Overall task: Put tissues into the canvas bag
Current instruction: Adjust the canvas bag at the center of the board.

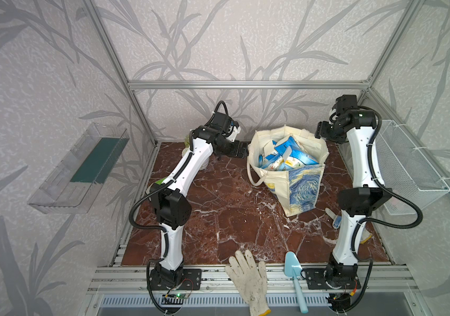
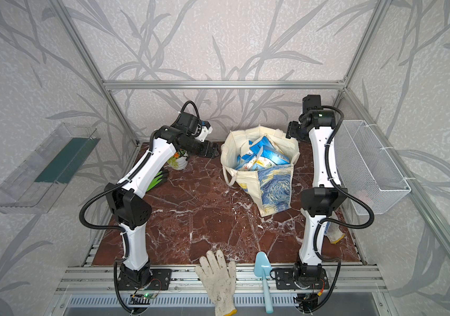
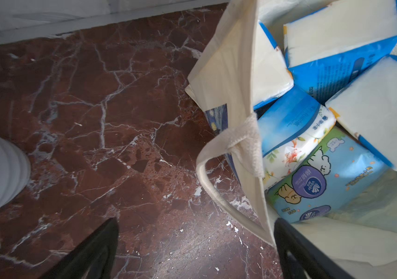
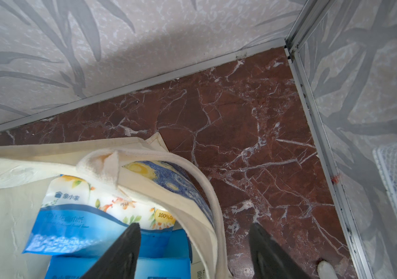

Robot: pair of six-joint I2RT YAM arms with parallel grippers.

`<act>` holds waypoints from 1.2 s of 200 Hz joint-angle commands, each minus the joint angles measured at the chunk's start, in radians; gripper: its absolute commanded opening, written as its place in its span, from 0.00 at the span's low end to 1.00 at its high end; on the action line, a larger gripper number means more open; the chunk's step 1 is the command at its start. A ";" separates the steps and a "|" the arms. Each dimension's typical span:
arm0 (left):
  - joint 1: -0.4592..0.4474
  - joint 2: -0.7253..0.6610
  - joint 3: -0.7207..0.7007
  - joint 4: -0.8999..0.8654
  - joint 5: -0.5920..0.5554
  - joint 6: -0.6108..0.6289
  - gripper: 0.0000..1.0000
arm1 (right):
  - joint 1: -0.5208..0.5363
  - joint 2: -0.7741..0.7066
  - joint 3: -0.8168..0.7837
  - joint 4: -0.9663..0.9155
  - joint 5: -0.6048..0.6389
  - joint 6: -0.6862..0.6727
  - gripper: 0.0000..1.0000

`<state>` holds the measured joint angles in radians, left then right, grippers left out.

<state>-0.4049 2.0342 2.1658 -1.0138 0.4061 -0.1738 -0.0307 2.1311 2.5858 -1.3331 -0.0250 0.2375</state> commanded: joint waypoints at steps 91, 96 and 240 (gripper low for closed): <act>-0.005 0.117 0.061 0.068 0.256 -0.106 0.51 | 0.003 -0.087 -0.157 0.031 0.025 -0.017 0.59; -0.004 0.119 0.063 0.069 0.261 -0.106 0.48 | 0.003 -0.091 -0.165 0.033 0.024 -0.017 0.58; 0.032 0.061 0.262 -0.015 0.201 -0.006 0.00 | 0.053 -0.162 -0.284 0.107 -0.073 -0.019 0.00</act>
<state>-0.4076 2.1525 2.3447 -1.0389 0.6411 -0.2276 -0.0135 2.0132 2.2688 -1.2308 -0.0628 0.2314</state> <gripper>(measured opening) 0.047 0.058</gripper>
